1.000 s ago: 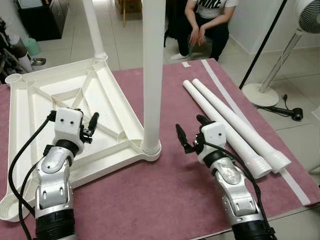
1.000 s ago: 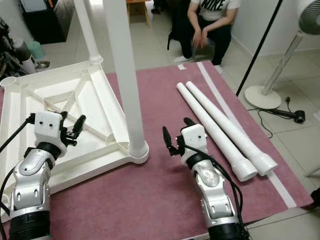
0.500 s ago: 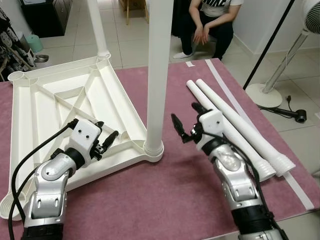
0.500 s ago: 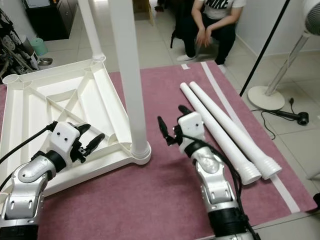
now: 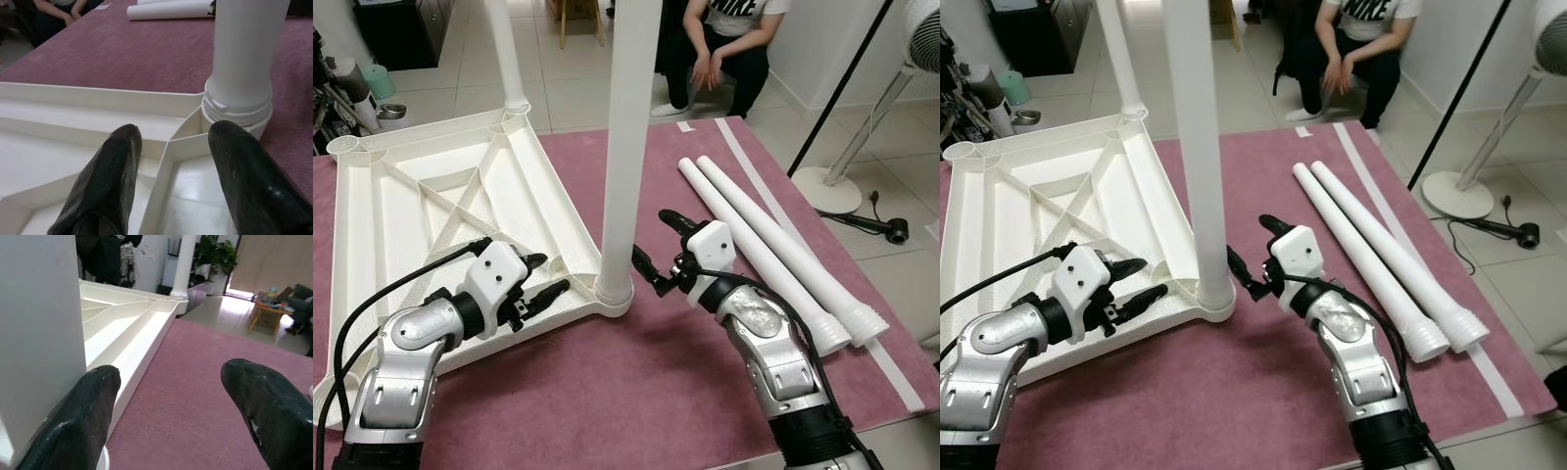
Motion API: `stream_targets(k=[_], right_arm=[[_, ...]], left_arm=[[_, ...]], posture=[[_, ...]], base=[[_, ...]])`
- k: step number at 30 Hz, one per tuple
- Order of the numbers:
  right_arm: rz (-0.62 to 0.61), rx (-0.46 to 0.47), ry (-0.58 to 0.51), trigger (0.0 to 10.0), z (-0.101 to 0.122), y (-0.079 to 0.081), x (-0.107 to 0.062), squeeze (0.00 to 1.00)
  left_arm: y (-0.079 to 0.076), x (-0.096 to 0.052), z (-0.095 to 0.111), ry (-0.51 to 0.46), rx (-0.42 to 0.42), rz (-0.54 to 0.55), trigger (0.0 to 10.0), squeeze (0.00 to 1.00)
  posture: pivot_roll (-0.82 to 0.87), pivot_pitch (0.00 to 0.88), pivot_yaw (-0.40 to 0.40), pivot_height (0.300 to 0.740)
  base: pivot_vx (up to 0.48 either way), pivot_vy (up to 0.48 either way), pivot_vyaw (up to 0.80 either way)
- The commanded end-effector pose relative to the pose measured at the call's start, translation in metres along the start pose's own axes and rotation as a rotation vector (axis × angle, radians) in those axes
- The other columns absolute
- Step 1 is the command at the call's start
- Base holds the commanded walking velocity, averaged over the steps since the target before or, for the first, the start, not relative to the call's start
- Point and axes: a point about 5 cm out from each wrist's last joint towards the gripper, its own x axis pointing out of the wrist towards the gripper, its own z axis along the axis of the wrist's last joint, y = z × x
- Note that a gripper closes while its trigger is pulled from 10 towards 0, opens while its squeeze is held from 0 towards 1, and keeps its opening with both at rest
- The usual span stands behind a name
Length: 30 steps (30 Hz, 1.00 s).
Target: Building children table
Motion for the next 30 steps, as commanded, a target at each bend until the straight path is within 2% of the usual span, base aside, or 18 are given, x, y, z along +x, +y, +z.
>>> stream_targets(k=[1,2,3,5,7,12,16,18,22,26,27,28,30], right_arm=[[0.062,0.011,-0.003,10.0,0.004,0.000,0.002,0.00],[0.062,0.011,-0.003,10.0,0.004,0.000,0.002,0.00],[0.134,0.033,-0.008,10.0,0.005,0.005,0.001,0.00],[0.159,0.043,-0.011,10.0,0.005,0.008,0.001,0.00],[0.187,0.064,-0.010,10.0,0.009,0.005,0.002,0.00],[0.265,0.046,0.031,10.0,0.003,0.003,0.001,0.00],[0.281,0.055,0.023,10.0,0.009,0.001,0.001,0.00],[0.310,0.045,0.060,10.0,0.004,0.003,-0.007,0.00],[0.305,0.023,0.130,10.0,-0.005,-0.004,-0.026,0.00],[0.278,0.040,0.153,10.0,-0.007,-0.010,-0.033,0.00],[0.237,0.047,0.166,10.0,-0.010,-0.017,-0.038,0.00],[0.237,0.047,0.166,10.0,-0.010,-0.017,-0.038,0.00],[0.190,0.052,0.181,10.0,-0.014,-0.028,-0.043,0.00]], left_arm=[[0.003,-0.001,0.007,-0.005,0.026,-0.040,10.0,0.00],[0.003,-0.001,0.007,-0.005,0.026,-0.040,10.0,0.00],[0.006,-0.005,0.010,-0.006,0.047,-0.066,10.0,0.00],[0.007,-0.008,0.010,-0.006,0.052,-0.074,10.0,0.00],[0.009,-0.008,0.019,-0.017,0.049,-0.068,10.0,0.00],[0.006,-0.009,0.017,0.000,0.067,-0.059,10.0,0.00],[0.003,-0.007,0.018,-0.002,0.069,-0.069,10.0,0.00],[0.004,-0.007,0.016,0.005,0.071,-0.066,10.0,0.00],[0.004,-0.008,0.017,0.004,0.071,-0.069,10.0,0.00],[0.006,-0.010,0.017,0.011,0.079,-0.077,10.0,0.00],[0.008,-0.010,0.016,0.026,0.091,-0.082,10.0,0.00],[0.008,-0.010,0.016,0.026,0.091,-0.082,10.0,0.00],[0.005,-0.010,0.011,0.064,0.103,-0.134,10.0,0.00]], posture=[[0.06,0.000,0.032,0.740],[0.06,0.000,0.032,0.740],[0.10,0.000,-0.010,0.740],[0.10,0.000,-0.005,0.740],[0.12,0.000,-0.017,0.740],[0.12,0.000,-0.026,0.740],[0.13,0.000,-0.040,0.740],[0.11,0.000,-0.026,0.740],[0.08,0.000,0.014,0.740],[0.07,0.000,0.026,0.740],[0.07,0.000,0.046,0.740],[0.07,0.000,0.046,0.740],[0.07,0.000,0.070,0.740]], base=[[0.000,0.000,0.00],[0.000,0.000,0.00],[0.000,0.000,0.00],[0.000,0.000,0.00],[0.000,0.000,0.00],[0.000,0.000,0.00],[0.000,0.000,0.00],[0.000,0.000,0.00],[0.000,0.000,0.00],[0.000,0.000,0.00],[0.000,0.000,0.00],[0.000,0.000,0.00],[0.000,0.000,0.00]])
